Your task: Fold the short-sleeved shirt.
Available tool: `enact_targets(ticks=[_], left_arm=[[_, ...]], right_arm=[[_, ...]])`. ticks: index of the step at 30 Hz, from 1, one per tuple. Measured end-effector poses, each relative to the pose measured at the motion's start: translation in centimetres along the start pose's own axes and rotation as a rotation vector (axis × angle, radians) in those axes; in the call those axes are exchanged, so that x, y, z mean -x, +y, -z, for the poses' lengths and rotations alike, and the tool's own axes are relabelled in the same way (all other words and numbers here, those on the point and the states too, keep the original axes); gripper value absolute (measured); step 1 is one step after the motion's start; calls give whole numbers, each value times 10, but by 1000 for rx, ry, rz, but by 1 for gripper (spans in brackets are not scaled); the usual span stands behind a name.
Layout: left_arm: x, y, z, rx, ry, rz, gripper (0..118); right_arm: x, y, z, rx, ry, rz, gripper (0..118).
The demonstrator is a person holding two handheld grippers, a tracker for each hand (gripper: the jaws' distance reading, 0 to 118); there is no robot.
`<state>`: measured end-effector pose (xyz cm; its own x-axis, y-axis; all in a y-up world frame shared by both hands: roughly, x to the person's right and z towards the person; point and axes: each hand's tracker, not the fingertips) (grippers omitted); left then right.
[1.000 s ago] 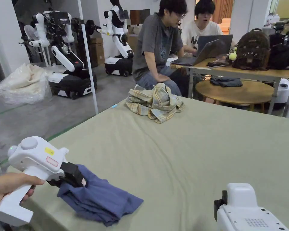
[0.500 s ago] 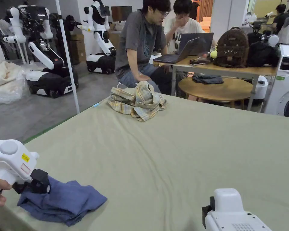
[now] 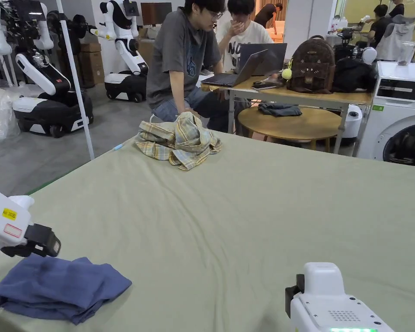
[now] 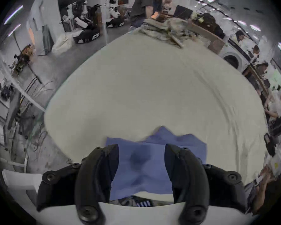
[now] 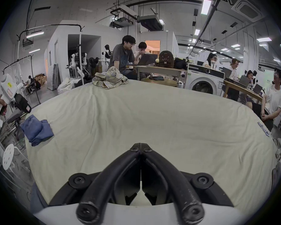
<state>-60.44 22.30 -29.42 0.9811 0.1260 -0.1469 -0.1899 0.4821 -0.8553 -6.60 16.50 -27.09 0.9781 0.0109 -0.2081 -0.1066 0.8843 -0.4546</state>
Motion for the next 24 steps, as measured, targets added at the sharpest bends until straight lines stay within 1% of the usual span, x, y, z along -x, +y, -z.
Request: enact_targets(ticks=[3,7,8,9,11,16,20,21,22,24], left_arm=[[-42,-13,17,7,-113,59,58],[-103,-32,36,-25,-207,115,58],[-118,-36,40,-53,-222,121,58],[-135,-42,44,-60,-283,93,58],[-167,-52,47,-144,-291,134,58],[-240,-82,53,-407,-275,146,57],[-295,-100,52,-539,-254,229,56],[-305,-101,51,-580,-219,265,56],[-314,-102,50,-602,-217,276,53],[-335,-107,44,-668,-184,277,43]], right_arm=[[-7,0,0,3,-9,11,0],[-18,-1,-3,1,-25,26,0],[-21,-2,-4,-2,-33,30,0],[-25,-2,-5,-5,-37,35,0],[-33,-2,-9,-14,-51,46,0],[-64,-5,-18,-43,-112,94,0],[-89,-8,-27,-65,-163,120,0],[-96,-9,-30,-70,-167,124,0],[-101,-10,-32,-77,-181,130,0],[-109,-12,-38,-94,-202,138,0]])
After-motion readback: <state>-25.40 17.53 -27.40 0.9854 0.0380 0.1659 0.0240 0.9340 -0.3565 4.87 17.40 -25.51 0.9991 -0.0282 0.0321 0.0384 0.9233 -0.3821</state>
